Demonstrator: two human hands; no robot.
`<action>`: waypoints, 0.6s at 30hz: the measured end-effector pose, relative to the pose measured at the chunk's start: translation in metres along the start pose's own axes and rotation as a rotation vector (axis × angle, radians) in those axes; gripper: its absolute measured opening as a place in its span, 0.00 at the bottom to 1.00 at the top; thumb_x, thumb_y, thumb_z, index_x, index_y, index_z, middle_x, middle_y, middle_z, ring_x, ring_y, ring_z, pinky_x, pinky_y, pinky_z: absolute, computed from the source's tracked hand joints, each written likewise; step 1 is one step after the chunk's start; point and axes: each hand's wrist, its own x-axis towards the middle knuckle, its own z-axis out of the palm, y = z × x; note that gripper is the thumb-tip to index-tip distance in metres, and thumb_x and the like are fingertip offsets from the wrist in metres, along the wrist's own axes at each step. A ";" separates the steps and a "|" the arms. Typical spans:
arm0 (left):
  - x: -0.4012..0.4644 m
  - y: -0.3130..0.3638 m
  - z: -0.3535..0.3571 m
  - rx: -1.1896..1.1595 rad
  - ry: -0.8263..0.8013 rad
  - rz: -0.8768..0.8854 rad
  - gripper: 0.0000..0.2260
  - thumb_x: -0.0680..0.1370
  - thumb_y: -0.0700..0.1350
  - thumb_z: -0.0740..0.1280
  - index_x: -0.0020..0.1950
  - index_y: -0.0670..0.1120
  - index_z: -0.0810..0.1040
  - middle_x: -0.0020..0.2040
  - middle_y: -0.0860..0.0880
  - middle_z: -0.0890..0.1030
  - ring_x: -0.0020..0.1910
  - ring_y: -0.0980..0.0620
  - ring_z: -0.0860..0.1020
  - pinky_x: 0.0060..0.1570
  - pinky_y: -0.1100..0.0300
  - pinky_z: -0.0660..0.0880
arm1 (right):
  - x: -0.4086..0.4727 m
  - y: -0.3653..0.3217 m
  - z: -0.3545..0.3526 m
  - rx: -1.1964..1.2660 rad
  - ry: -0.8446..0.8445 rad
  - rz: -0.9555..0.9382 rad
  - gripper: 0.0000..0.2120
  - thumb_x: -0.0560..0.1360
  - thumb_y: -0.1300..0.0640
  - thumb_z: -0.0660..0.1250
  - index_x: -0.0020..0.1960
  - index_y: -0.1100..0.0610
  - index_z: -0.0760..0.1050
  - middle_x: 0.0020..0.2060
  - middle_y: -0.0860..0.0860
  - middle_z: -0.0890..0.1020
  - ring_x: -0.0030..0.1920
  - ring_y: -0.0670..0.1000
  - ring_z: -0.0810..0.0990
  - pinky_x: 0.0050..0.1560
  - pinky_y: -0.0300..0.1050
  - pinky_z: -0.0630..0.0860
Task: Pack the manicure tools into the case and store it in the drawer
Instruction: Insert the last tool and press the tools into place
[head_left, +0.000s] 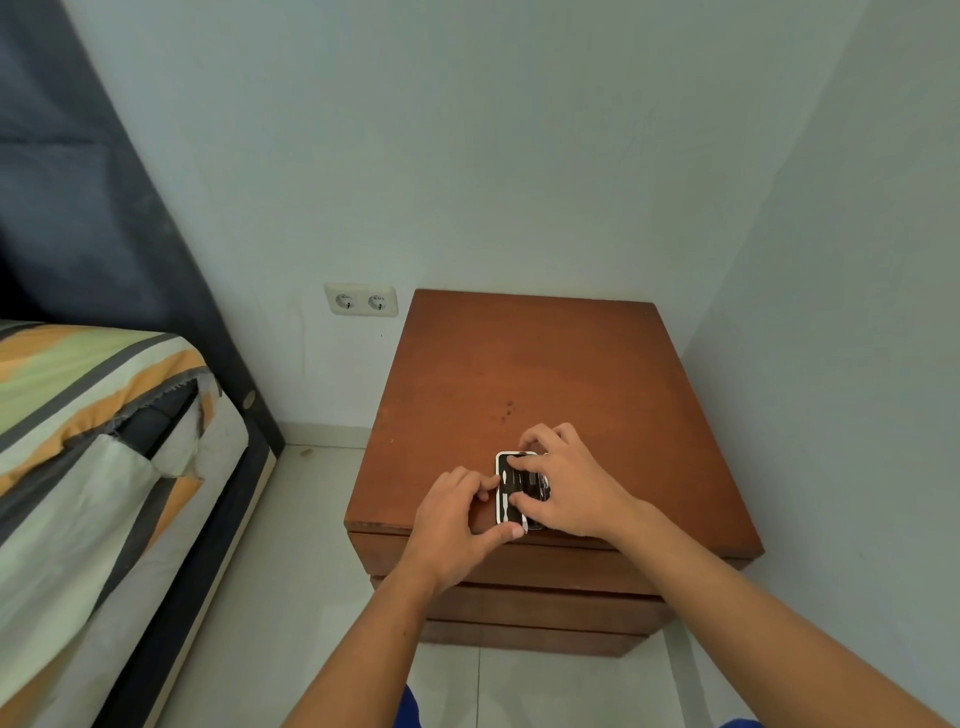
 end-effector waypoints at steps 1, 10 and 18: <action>0.000 0.000 0.000 -0.001 0.003 0.004 0.28 0.69 0.69 0.74 0.63 0.56 0.76 0.50 0.66 0.72 0.53 0.64 0.71 0.47 0.68 0.68 | 0.000 -0.001 0.001 0.006 0.003 0.004 0.26 0.75 0.39 0.68 0.68 0.52 0.82 0.63 0.42 0.71 0.61 0.51 0.65 0.65 0.49 0.72; -0.001 0.002 -0.002 0.011 0.007 0.016 0.30 0.67 0.73 0.72 0.62 0.57 0.76 0.50 0.65 0.72 0.54 0.64 0.70 0.46 0.67 0.67 | -0.004 0.003 0.002 0.094 0.004 0.066 0.23 0.75 0.37 0.72 0.66 0.46 0.82 0.64 0.40 0.70 0.63 0.48 0.63 0.67 0.45 0.68; -0.001 0.004 -0.002 0.024 0.020 0.024 0.30 0.66 0.73 0.74 0.61 0.58 0.75 0.50 0.64 0.72 0.53 0.64 0.71 0.46 0.68 0.67 | -0.001 0.005 0.001 0.123 0.032 0.066 0.16 0.77 0.41 0.74 0.61 0.46 0.84 0.62 0.40 0.71 0.62 0.49 0.65 0.67 0.47 0.68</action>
